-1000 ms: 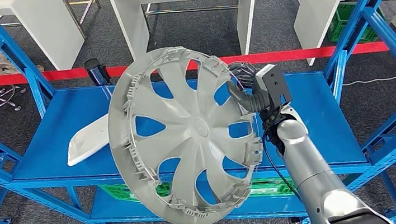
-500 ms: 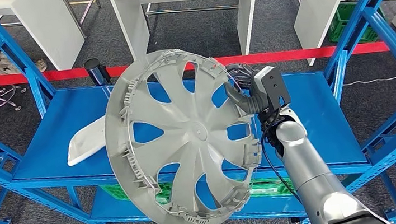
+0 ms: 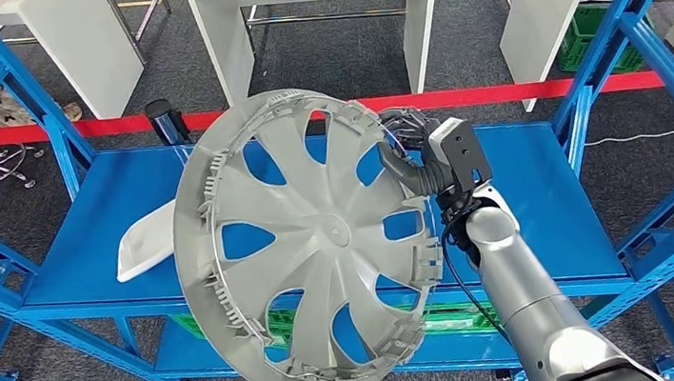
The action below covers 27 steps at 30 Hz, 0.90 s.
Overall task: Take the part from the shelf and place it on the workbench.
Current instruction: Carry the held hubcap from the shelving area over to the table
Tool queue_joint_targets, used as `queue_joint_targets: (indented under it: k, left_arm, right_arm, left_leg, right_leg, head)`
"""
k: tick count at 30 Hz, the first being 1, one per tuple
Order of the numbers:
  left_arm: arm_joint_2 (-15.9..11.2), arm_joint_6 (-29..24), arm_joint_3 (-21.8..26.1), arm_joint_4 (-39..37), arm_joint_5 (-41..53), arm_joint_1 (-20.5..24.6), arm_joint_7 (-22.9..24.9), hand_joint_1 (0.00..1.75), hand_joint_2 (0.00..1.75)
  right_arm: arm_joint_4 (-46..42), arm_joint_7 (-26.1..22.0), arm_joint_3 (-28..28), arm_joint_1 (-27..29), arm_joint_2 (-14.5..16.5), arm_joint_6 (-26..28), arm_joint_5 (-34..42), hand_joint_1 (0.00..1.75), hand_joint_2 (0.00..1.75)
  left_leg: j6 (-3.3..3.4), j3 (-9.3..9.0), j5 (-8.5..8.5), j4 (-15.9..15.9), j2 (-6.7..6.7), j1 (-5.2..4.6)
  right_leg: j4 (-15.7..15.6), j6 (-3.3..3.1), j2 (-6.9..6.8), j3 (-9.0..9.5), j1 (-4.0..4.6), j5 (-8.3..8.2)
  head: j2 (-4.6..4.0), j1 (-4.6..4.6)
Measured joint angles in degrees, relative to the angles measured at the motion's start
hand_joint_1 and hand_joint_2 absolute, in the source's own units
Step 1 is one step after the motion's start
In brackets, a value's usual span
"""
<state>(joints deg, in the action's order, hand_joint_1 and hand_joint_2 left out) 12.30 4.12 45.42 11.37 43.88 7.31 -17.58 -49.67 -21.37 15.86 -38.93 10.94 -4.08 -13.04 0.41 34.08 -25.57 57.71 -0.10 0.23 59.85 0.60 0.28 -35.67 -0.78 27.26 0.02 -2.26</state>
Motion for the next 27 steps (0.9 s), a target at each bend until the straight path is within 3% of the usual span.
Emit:
queue_joint_targets:
  k: [2, 4, 5, 6, 7, 9, 10, 11, 14, 15, 17, 19, 20, 21, 22, 25, 27]
  left_arm:
    - [-0.02, 0.07, 0.00, 0.00, 0.01, 0.07, 0.00, 0.00, 1.75]
    - [-0.04, 0.10, -0.01, -0.01, 0.01, 0.08, 0.03, 0.00, 1.75]
    - [-0.04, 0.12, -0.01, -0.01, 0.01, 0.07, 0.04, 0.00, 1.75]
    - [-0.04, 0.12, -0.01, -0.02, 0.01, 0.06, 0.06, 0.00, 1.75]
    - [-0.04, 0.13, 0.00, -0.02, 0.01, 0.06, 0.07, 0.00, 1.75]
    - [-0.11, 0.22, 0.00, 0.02, 0.02, 0.11, 0.11, 0.00, 1.75]
    - [-0.15, 0.30, 0.00, 0.05, 0.02, 0.14, 0.15, 0.00, 1.75]
    - [-0.20, 0.37, -0.01, 0.07, 0.02, 0.16, 0.21, 0.00, 1.75]
    - [-0.28, 0.48, -0.01, 0.07, 0.03, 0.11, 0.47, 0.00, 1.75]
    - [-0.31, 0.51, -0.01, 0.07, 0.03, 0.07, 0.59, 0.00, 1.75]
    - [-0.32, 0.60, -0.01, 0.05, 0.04, 0.05, 0.73, 0.00, 1.75]
    - [-0.32, 0.83, -0.01, 0.02, 0.07, 0.08, 0.76, 0.00, 1.75]
    - [-0.32, 0.98, -0.01, 0.01, 0.10, 0.09, 0.75, 0.00, 1.75]
    - [-0.32, 1.15, 0.00, 0.01, 0.14, 0.08, 0.75, 0.00, 1.75]
    - [-0.32, 1.28, 0.00, 0.00, 0.21, 0.07, 0.76, 0.00, 1.75]
    - [-0.43, 1.62, -0.01, 0.04, 0.47, 0.13, 0.79, 0.00, 1.75]
    - [-0.51, 1.68, -0.01, 0.08, 0.78, 0.12, 0.84, 0.00, 1.75]
  right_arm:
    - [-0.08, -0.08, 0.01, 0.00, -0.05, 0.02, -0.01, 1.75, 1.75]
    - [-0.08, -0.08, 0.01, 0.21, -0.14, 0.03, -0.01, 1.75, 1.75]
    - [-0.08, -0.07, 0.02, 0.38, -0.21, 0.03, -0.01, 1.75, 1.75]
    - [-0.08, -0.07, 0.02, 0.51, -0.28, 0.03, -0.01, 1.75, 1.75]
    - [-0.08, -0.07, 0.02, 0.58, -0.33, 0.03, -0.02, 1.75, 1.75]
    - [-0.09, -0.08, 0.04, 0.54, -0.37, 0.05, -0.05, 1.75, 1.75]
    - [-0.10, -0.09, 0.07, 0.49, -0.38, 0.06, -0.09, 1.75, 1.75]
    - [-0.11, -0.12, 0.10, 0.45, -0.39, 0.09, -0.13, 1.75, 1.75]
    - [-0.11, -0.17, 0.31, 0.35, -0.39, 0.13, -0.21, 1.75, 1.75]
    - [-0.11, -0.18, 0.40, 0.29, -0.36, 0.14, -0.23, 1.75, 1.75]
    - [-0.09, -0.19, 0.55, 0.09, -0.29, 0.15, -0.25, 1.75, 1.75]
    - [-0.01, -0.20, 0.62, -0.05, -0.25, 0.16, -0.23, 1.75, 1.75]
    - [0.05, -0.21, 0.64, -0.06, -0.25, 0.15, -0.23, 1.75, 1.75]
    - [0.10, -0.22, 0.65, -0.03, -0.25, 0.15, -0.23, 1.75, 1.75]
    - [0.13, -0.23, 0.66, 0.02, -0.25, 0.15, -0.23, 1.75, 1.75]
    - [0.08, -0.25, 0.73, 0.13, -0.28, 0.27, -0.26, 1.75, 1.75]
    - [-0.04, -0.24, 0.76, 0.37, -0.34, 0.45, -0.25, 1.75, 1.75]
  left_leg:
    - [0.35, 0.03, 0.50, -0.52, 0.24, 0.21]
    - [0.33, 0.51, 0.65, -0.30, 0.33, 0.27]
    - [0.21, 0.79, 0.73, -0.11, 0.36, 0.34]
    - [0.04, 1.09, 0.80, 0.13, 0.37, 0.48]
    - [-0.19, 1.39, 0.86, 0.44, 0.37, 0.71]
    - [-1.01, 2.14, 0.90, 1.28, 0.31, 1.08]
    - [-1.50, 2.46, 0.92, 1.67, 0.23, 1.12]
    - [-1.99, 2.75, 1.02, 1.97, 0.12, 1.04]
    - [-3.30, 3.21, 1.69, 1.92, -0.12, 1.05]
    - [-3.63, 3.48, 1.20, 2.21, -0.11, 1.15]
    - [-3.93, 4.90, -2.57, 6.01, -0.06, 1.19]
    - [-3.92, 6.98, -7.60, 13.27, -0.05, 1.10]
    - [-3.84, 7.45, -8.88, 16.13, -0.05, 1.05]
    - [-3.63, 7.04, -8.98, 17.22, -0.05, 0.97]
    - [-3.28, 5.54, -8.10, 16.12, -0.05, 0.82]
    - [-1.68, -2.34, -5.69, 5.30, -0.09, -0.01]
    - [-1.24, -4.64, -5.77, 1.37, -0.11, -0.56]
  right_leg:
    - [5.05, 0.23, -0.02, -1.93, -0.05, 3.63]
    - [12.71, 0.56, -0.03, -4.86, -0.22, 7.48]
    - [15.02, 0.73, -0.04, -5.59, -0.37, 8.17]
    - [15.09, 0.91, -0.05, -5.25, -0.54, 7.71]
    - [12.77, 1.14, -0.10, -3.70, -0.75, 6.31]
    - [5.33, 1.56, -0.11, 0.78, -1.02, 3.69]
    - [2.85, 1.36, 0.04, 2.16, -1.02, 2.90]
    - [1.66, 0.92, 0.22, 2.68, -1.01, 2.81]
    - [1.67, -1.04, 0.47, 1.70, -0.93, 2.41]
    - [1.62, -1.57, 0.43, 1.35, -0.89, 1.99]
    - [1.44, -2.40, 0.33, 0.50, -0.88, 1.05]
    - [1.41, -2.72, 0.31, -0.60, -0.60, 0.13]
    - [1.42, -2.80, 0.30, -1.20, -0.41, -0.33]
    - [1.42, -2.85, 0.28, -1.79, -0.21, -0.78]
    - [1.42, -2.85, 0.28, -2.35, -0.03, -1.24]
    - [1.39, -2.52, 0.30, -3.51, 0.28, -2.53]
    - [1.10, -1.88, 0.22, -3.61, 0.17, -3.34]
  head:
    - [0.00, 0.14]
    - [0.00, 0.22]
    - [0.00, 0.22]
    - [0.00, 0.22]
    - [0.00, 0.22]
    - [0.00, 0.32]
    - [0.00, 0.39]
    - [0.00, 0.45]
    - [0.00, 0.37]
    - [0.00, 0.26]
    - [0.00, 0.00]
    - [0.00, -0.32]
    - [0.00, -0.41]
    - [0.00, -0.44]
    - [0.00, -0.45]
    - [0.00, -0.44]
    - [0.00, -0.47]
